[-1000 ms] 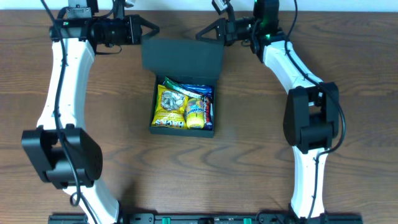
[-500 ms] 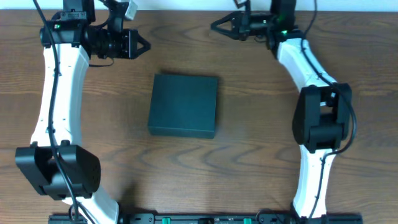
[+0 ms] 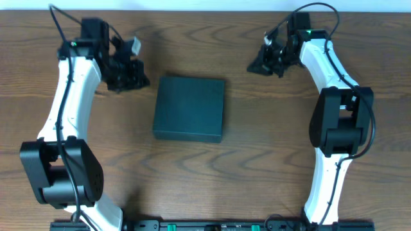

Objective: Pack container

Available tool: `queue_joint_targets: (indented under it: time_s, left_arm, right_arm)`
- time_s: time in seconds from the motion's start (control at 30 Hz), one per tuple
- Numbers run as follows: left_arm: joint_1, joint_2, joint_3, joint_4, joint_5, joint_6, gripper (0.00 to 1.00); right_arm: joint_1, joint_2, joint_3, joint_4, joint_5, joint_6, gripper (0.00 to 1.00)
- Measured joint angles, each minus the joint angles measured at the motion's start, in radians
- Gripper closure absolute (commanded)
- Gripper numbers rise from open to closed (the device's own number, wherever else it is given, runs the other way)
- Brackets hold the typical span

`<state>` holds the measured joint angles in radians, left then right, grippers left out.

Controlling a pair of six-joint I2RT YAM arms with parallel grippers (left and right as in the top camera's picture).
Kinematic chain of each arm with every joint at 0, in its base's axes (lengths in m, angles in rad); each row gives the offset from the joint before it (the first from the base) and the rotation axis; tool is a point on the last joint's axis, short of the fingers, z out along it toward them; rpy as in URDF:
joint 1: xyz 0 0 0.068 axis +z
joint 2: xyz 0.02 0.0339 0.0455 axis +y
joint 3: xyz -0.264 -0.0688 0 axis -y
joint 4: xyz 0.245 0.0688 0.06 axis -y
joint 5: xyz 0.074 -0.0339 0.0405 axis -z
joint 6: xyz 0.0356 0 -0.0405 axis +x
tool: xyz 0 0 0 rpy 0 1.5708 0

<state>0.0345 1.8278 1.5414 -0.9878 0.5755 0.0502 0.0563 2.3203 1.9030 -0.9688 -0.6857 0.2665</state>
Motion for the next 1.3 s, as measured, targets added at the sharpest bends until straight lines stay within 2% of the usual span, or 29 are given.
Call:
queue_joint_targets:
  time_s: [0.13, 0.23, 0.4, 0.5, 0.57, 0.7, 0.77, 0.9, 0.93, 0.97, 1.0, 1.13, 1.3]
  left_arm:
    - [-0.003, -0.003, -0.093, 0.005, -0.027, -0.017, 0.94]
    - [-0.006, -0.053, -0.105, -0.003, -0.064, -0.016, 0.94]
    - [0.001, -0.339, -0.115, -0.047, -0.090, 0.060, 0.94]
    - [0.009, -0.551, -0.189, -0.056, -0.090, 0.108, 0.94]
    - [0.011, -0.670, -0.281, -0.062, -0.077, 0.134, 0.94]
    - [0.024, -0.852, -0.486, -0.068, -0.027, 0.165, 0.94]
    - [0.029, -0.954, -0.591, -0.084, -0.006, 0.170, 0.94]
    - [0.029, -1.132, -0.716, -0.111, 0.023, 0.165, 0.94]
    - [0.029, -1.170, -0.735, -0.113, 0.026, 0.159, 0.78]
    - [0.029, -1.207, -0.753, -0.113, 0.028, 0.151, 0.04]
    - [0.029, -1.228, -0.763, -0.112, 0.031, 0.140, 0.05]
    - [0.029, -1.244, -0.770, -0.114, 0.032, 0.093, 0.05]
    - [0.029, -1.244, -0.770, -0.132, 0.027, 0.051, 0.05]
  right_arm:
    - [0.026, -0.008, -0.001, -0.132, 0.085, -0.102, 0.98]
    - [0.035, -0.077, -0.008, -0.196, 0.175, -0.163, 0.98]
    - [0.036, -0.351, -0.016, -0.264, 0.238, -0.232, 0.98]
    - [0.071, -0.568, -0.093, -0.232, 0.265, -0.247, 0.98]
    - [0.133, -0.713, -0.212, -0.172, 0.300, -0.241, 0.98]
    - [0.314, -0.959, -0.562, -0.027, 0.397, -0.156, 0.98]
    - [0.391, -1.065, -0.742, 0.018, 0.437, -0.097, 0.98]
    - [0.474, -1.255, -0.978, 0.057, 0.483, 0.013, 0.98]
    - [0.494, -1.316, -1.032, 0.052, 0.489, 0.046, 0.96]
    - [0.512, -1.378, -1.080, 0.050, 0.493, 0.085, 0.43]
    - [0.520, -1.421, -1.108, 0.050, 0.501, 0.126, 0.01]
    - [0.522, -1.500, -1.164, 0.054, 0.506, 0.230, 0.01]
    - [0.522, -1.495, -1.179, 0.051, 0.507, 0.294, 0.01]
